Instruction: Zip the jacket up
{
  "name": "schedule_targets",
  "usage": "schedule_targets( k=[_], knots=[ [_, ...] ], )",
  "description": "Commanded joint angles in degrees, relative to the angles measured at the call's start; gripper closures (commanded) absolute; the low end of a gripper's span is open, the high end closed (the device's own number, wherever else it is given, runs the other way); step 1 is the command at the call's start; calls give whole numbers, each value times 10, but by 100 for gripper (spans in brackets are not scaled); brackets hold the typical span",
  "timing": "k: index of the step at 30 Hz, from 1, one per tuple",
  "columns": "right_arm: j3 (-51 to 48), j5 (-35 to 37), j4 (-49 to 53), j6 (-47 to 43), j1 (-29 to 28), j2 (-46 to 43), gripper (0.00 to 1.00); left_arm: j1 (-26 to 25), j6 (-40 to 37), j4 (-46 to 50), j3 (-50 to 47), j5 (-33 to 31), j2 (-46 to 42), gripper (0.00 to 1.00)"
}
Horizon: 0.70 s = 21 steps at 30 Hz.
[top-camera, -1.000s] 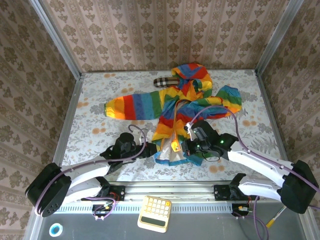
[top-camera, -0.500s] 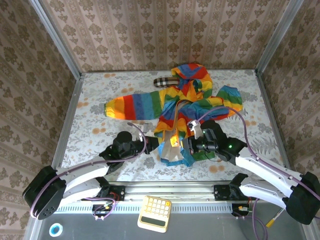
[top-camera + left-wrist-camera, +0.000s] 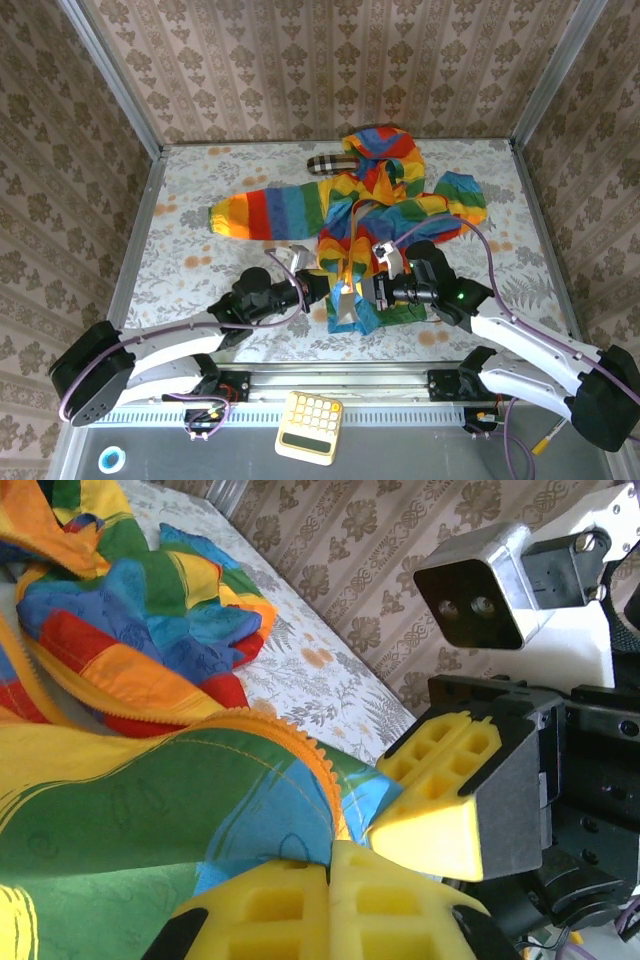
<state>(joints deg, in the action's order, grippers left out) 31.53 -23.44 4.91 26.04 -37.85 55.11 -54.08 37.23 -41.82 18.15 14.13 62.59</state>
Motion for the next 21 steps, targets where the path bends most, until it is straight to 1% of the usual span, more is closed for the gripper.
schedule_targets(
  k=[1, 14, 21],
  knots=[
    [-15, -23, -42, -15, 3, -14, 100, -3, -9, -50, 7, -13, 5, 100],
    [-39, -25, -99, 2, 4, -28, 100, -3, 16, -34, -16, -18, -2, 100],
    [-38, -18, -106, 5, 5, -21, 100, -9, 32, -34, -10, 2, 9, 100]
  ],
)
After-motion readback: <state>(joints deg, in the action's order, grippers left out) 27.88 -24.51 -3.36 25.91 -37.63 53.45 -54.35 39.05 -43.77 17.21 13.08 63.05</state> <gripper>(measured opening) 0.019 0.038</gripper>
